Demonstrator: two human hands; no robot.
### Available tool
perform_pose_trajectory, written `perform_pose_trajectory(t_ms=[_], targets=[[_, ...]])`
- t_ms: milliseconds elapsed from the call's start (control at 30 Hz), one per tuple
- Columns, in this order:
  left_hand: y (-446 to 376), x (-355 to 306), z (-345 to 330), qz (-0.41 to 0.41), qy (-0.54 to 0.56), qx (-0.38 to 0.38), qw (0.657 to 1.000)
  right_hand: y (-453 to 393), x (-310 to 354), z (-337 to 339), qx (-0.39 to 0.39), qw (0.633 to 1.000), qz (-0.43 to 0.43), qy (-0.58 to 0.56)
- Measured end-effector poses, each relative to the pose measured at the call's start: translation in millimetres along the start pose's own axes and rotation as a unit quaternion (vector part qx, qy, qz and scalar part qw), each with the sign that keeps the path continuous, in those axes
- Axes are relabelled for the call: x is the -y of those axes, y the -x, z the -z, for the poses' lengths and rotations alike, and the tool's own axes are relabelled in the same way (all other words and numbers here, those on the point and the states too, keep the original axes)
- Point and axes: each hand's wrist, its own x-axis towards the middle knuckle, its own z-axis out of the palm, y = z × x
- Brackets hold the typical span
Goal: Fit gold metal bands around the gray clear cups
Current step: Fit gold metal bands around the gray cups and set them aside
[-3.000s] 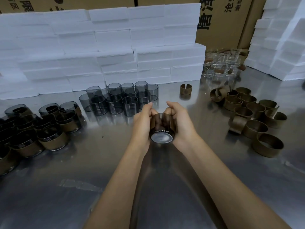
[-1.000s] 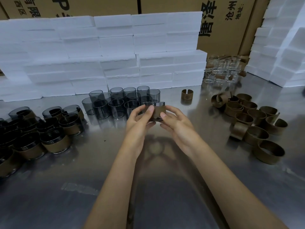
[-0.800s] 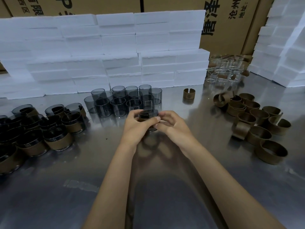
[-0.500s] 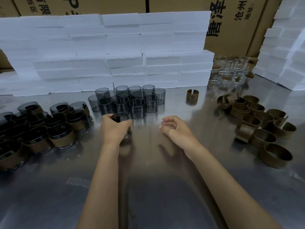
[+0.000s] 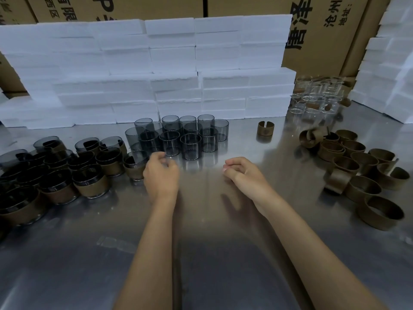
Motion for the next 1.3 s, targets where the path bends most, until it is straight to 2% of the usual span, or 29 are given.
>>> perform_pose_trajectory(t_ms=[133, 433, 500, 600, 667, 733, 900, 1033, 1133, 1233, 1300], targets=[[-6, 0, 0, 0.032, 0.025, -0.027, 0.999, -1, -1, 0, -0.004, 1.000, -0.003, -0.001], [-2, 1, -14, -0.011, -0.018, -0.069, 0.997, -2, -1, 0, 0.000, 1.000, -0.011, -0.005], [-4, 2, -16, -0.049, -0.043, -0.030, 0.997, -2, 0, 0, -0.002, 1.000, -0.012, -0.007], [-3, 2, -26, -0.123, -0.071, 0.097, 0.985, -3, 0, -1, -0.003, 1.000, -0.013, -0.014], [-1, 2, -34, -0.149, -0.116, 0.144, 0.971, -3, 0, -2, -0.003, 1.000, -0.012, -0.015], [1, 1, -38, -0.158, -0.135, 0.154, 0.966, -3, 0, -2, -0.004, 1.000, -0.013, -0.016], [4, -1, -41, -0.186, -0.047, 0.103, 0.976, -1, 2, -1, -0.004, 1.000, -0.017, -0.015], [8, -4, -41, -0.196, -0.015, 0.090, 0.976, -1, 4, 0, -0.006, 1.000, -0.016, -0.016], [13, -15, -38, -0.134, 0.129, 0.146, 0.972, -1, 6, 2, -0.027, 0.999, -0.005, -0.038], [21, -28, -33, -0.005, 0.261, 0.223, 0.939, 2, 13, 6, -0.039, 0.995, -0.009, -0.096], [25, -31, -33, 0.051, 0.318, 0.281, 0.904, 4, 15, 9, -0.015, 0.991, -0.012, -0.132]])
